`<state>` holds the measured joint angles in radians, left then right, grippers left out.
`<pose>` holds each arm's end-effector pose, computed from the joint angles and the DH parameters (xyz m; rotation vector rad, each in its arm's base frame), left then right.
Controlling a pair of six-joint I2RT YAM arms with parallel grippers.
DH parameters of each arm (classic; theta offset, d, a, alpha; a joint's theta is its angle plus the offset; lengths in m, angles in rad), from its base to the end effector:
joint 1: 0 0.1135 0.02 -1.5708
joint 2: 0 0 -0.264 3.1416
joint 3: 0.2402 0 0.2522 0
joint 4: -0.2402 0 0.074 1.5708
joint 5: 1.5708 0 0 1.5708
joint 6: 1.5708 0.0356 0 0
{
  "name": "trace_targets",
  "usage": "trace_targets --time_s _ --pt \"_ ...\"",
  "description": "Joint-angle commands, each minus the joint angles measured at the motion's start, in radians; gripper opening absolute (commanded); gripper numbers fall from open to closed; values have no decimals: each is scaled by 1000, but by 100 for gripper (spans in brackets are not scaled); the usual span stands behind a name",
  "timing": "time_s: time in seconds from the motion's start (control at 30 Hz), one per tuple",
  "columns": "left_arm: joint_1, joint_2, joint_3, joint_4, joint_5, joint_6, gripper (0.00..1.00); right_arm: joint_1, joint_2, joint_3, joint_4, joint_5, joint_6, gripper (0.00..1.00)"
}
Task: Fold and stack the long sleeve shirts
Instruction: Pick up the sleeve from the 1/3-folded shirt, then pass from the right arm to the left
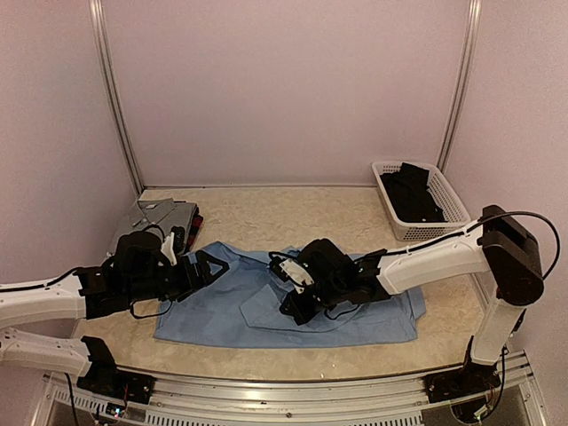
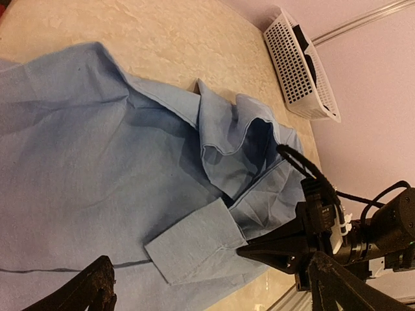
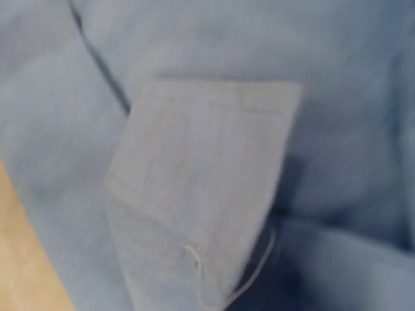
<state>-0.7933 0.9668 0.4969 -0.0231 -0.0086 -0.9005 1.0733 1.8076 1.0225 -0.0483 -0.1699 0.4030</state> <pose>0.1491 -0.1510 0.2215 -0.1252 2.2275 -0.9931 0.1717 0.3289 0.1587 -0.9291 2.4094 0.8336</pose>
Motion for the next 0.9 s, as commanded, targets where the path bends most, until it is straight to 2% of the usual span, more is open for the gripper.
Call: trace_targets --time_s 0.0,0.2,0.4,0.87 --pt "9 8 -32 93 95 -180 99 12 -69 43 2 151 -83 0" --pt "9 53 -58 265 209 -338 98 39 -106 48 44 275 -150 0" --pt "11 124 -26 327 270 -401 97 93 -139 42 87 414 -197 0" --pt "26 335 -33 592 434 -581 92 195 -122 10 157 516 -266 0"
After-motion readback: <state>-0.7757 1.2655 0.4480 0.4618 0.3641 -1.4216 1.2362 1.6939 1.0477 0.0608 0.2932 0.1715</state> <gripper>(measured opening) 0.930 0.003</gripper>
